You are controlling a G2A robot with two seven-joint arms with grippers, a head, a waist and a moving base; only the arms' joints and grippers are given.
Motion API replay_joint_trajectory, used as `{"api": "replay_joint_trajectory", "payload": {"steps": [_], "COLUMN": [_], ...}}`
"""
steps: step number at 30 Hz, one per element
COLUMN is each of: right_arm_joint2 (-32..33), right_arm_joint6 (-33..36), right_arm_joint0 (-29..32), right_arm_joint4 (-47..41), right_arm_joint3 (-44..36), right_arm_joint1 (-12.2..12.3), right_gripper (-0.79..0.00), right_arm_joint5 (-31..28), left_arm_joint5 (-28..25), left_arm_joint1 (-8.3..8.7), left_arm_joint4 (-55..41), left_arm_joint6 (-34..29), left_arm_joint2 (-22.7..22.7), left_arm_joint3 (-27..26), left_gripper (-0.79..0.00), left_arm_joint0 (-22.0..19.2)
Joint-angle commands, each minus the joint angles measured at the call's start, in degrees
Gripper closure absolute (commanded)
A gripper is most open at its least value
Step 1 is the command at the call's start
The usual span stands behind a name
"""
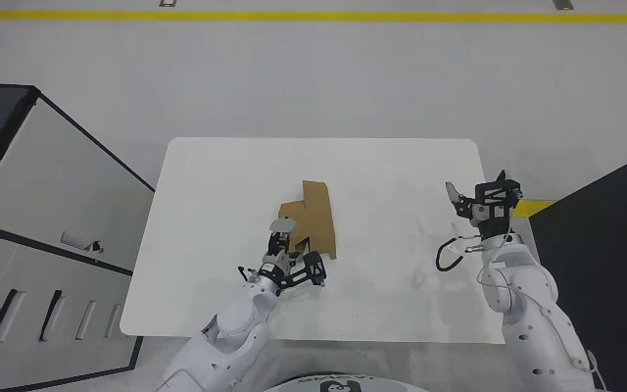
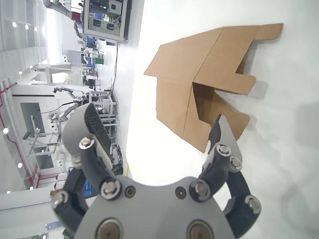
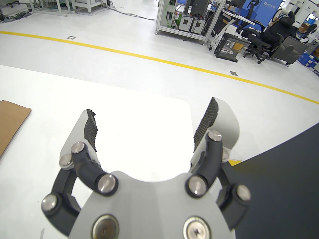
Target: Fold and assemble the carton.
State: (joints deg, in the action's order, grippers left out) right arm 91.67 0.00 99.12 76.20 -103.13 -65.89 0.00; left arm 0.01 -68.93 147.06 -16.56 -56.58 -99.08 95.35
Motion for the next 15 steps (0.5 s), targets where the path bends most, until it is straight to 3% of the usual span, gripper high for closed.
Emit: {"api": "replay_joint_trajectory", "payload": {"steps": [1,15], "right_arm_joint2": [0.00,0.00], "right_arm_joint6": [0.00,0.00], "right_arm_joint0": [0.00,0.00], "right_arm_joint4": [0.00,0.00], "right_arm_joint3": [0.00,0.00], "right_arm_joint1": [0.00,0.00], "right_gripper": [-0.785,-0.785], "right_arm_joint5": [0.00,0.00], "left_arm_joint5": [0.28,1.21], "left_arm_joint1": [-0.22,-0.63], "left_arm_joint4": [-0.21,-1.29], "left_arm_joint6": [-0.35,0.21], "left_arm_joint2": [0.54,0.47], "left_arm_joint3": [0.42,2.40], "left_gripper": [-0.785,-0.785], "left_arm_joint0": [-0.50,-0.82]}}
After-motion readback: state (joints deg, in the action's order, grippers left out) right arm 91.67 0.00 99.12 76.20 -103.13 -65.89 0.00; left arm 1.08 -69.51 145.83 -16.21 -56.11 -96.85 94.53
